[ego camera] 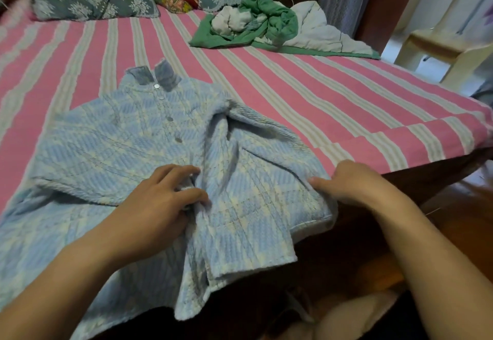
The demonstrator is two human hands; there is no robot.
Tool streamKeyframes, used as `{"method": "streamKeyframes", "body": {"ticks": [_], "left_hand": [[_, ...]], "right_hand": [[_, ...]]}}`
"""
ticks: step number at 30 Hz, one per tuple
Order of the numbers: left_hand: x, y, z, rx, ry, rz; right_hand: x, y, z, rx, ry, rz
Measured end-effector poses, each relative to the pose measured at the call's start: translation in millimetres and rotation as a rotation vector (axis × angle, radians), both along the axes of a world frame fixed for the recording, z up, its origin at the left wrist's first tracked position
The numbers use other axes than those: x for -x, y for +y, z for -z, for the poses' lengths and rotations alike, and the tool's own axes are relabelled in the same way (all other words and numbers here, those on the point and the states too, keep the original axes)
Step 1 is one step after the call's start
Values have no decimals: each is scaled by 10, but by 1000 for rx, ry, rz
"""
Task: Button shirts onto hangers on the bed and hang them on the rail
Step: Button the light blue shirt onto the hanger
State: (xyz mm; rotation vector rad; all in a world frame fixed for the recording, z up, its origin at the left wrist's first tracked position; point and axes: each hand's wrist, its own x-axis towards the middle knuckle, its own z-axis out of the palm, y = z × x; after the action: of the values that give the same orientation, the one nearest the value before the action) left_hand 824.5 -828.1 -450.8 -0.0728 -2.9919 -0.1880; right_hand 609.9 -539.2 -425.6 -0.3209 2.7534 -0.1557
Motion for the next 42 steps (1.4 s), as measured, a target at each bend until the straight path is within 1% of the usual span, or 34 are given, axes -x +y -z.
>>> {"method": "streamKeyframes", "body": {"ticks": [2, 3, 4, 5, 7, 8, 10, 12, 14, 16, 18, 20, 21, 22, 23, 24, 25, 26, 27, 28, 29, 30, 31, 32, 33, 34, 35, 36, 37, 38, 39, 40, 41, 42], "left_hand": [[-15, -6, -27, -24, 40, -40], [-21, -22, -36, -42, 52, -60], [-27, -43, -42, -65, 60, -71], [-33, -72, -37, -91, 68, -73], [-47, -109, -15, -142, 98, -53], [-48, -112, 9, -168, 120, -39], [-14, -59, 33, -218, 151, -14], [56, 29, 32, -267, 109, 32], [101, 92, -12, -326, 42, 94], [48, 56, -137, -503, -28, 82], [-70, -127, -247, -648, 1, -2], [-208, -357, -359, -717, 93, -168], [-267, -467, -419, -796, 159, -274], [-333, -573, -471, -927, 238, -390], [-407, -683, -519, -1095, 322, -509], [-493, -793, -553, -1273, 391, -621], [-593, -889, -584, -1428, 431, -715], [-691, -971, -585, -1527, 434, -787], [-781, -1031, -559, -1562, 404, -848], [-861, -1075, -515, -1557, 360, -909], [-932, -1114, -454, -1540, 324, -951], [-993, -1140, -395, -1524, 296, -975], [-1044, -1156, -352, -1517, 263, -992], [-1085, -1173, -321, -1524, 240, -1009], [-1133, -1179, -307, -1526, 221, -1013], [-1192, -1176, -300, -1492, 200, -1011], [-1248, -1173, -297, -1434, 165, -1008], [-1290, -1179, -279, -1358, 118, -1007], [-1313, -1198, -242, -1294, 78, -1010], [-1318, -1196, -217, -1242, 50, -1007], [-1315, -1184, -199, -1188, 41, -1006], [-1306, -1150, -205, -1150, 55, -997], [-1286, -1121, -216, -1140, 91, -987], [-1259, -1088, -233, -1161, 138, -974]], "right_hand": [[-54, 10, 6, 46, -105, -26], [-99, 3, -2, 109, -121, -39], [-114, 8, -10, 178, -91, -31], [-112, 24, -49, 250, -12, 0], [-33, 72, -192, 355, 231, 94], [39, 77, -280, 369, 343, 123], [234, 13, -468, 291, 528, 129], [454, -156, -709, 161, 710, 81], [624, -412, -1037, 119, 879, 18], [711, -700, -1433, 154, 1076, -47], [705, -995, -1798, 224, 1303, -111], [508, -1320, -2053, 302, 1543, -222], [328, -1479, -2089, 370, 1664, -359], [112, -1632, -2027, 455, 1753, -556], [-147, -1770, -1870, 528, 1789, -797], [-434, -1873, -1631, 579, 1771, -1040], [-714, -1932, -1340, 612, 1712, -1258], [-944, -1945, -1026, 625, 1616, -1438], [-1106, -1927, -722, 649, 1500, -1545], [-1198, -1887, -460, 676, 1389, -1561], [-1207, -1868, -247, 703, 1263, -1515], [-1161, -1888, -96, 721, 1112, -1411], [-1093, -1933, 1, 726, 928, -1284], [-1027, -1959, 48, 703, 700, -1142], [-958, -1965, 93, 665, 478, -989], [-927, -1951, 105, 586, 287, -884], [-930, -1930, 112, 506, 154, -852], [-939, -1903, 131, 409, 118, -865], [-919, -1884, 159, 329, 132, -895], [-877, -1878, 163, 306, 154, -911], [-825, -1875, 128, 328, 185, -896], [-768, -1869, 63, 379, 270, -850], [-711, -1860, -25, 430, 401, -777], [-620, -1834, -102, 451, 529, -700]]}}
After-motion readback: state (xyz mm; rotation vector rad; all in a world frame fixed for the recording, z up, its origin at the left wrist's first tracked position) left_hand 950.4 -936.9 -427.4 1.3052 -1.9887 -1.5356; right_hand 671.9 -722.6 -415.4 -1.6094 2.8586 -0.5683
